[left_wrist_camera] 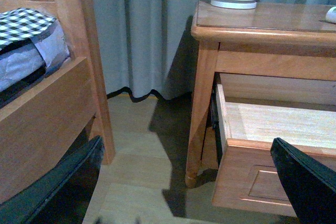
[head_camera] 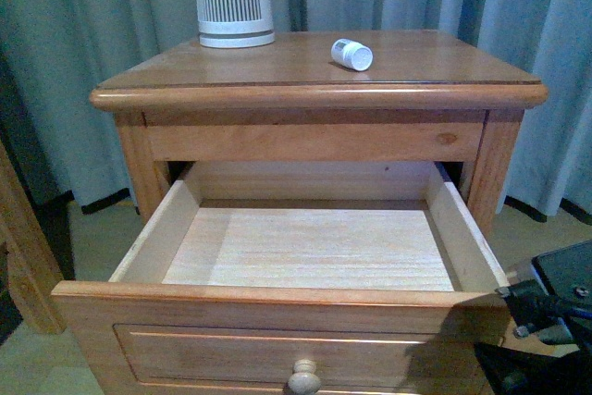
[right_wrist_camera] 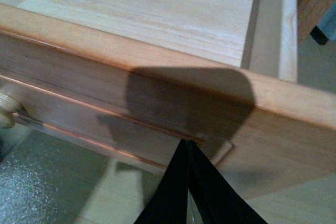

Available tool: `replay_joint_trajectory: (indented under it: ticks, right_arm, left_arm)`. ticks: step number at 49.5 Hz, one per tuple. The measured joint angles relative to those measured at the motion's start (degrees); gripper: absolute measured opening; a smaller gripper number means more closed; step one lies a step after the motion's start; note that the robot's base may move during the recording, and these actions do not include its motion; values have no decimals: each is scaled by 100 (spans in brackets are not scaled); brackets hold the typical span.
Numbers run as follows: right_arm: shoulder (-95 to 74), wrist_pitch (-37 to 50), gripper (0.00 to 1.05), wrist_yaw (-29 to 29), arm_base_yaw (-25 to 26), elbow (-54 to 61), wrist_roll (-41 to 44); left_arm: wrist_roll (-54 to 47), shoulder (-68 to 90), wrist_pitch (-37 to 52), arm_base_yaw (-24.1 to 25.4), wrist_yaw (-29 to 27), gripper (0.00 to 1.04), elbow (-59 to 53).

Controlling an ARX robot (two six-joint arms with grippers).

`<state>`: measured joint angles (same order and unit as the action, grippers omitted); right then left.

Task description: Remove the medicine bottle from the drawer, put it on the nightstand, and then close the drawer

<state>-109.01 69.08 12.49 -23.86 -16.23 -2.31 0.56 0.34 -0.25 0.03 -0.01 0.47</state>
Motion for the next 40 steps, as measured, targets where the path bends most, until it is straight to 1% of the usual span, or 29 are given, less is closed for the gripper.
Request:
replay_joint_trajectory:
  ticks: [10, 15, 21, 32, 40]
  right_arm:
    - [-540, -184, 3, -155, 321, -726, 334]
    - [-695, -623, 3, -219, 511, -1414, 498]
    - [-911, -1049, 3, -293, 625, -2173, 680]
    - [-1360, -1692, 3, -330, 769, -3257, 973]
    - [-1718, -1971, 3, -332, 894, -3886, 1161]
  left_arm:
    - [-2, 0, 0, 0, 0, 98, 0]
    - [0, 0, 0, 0, 0, 98, 0]
    - [-2, 0, 0, 0, 0, 98, 0]
    - [0, 0, 0, 0, 0, 98, 0]
    - [-2, 0, 0, 0, 0, 98, 0]
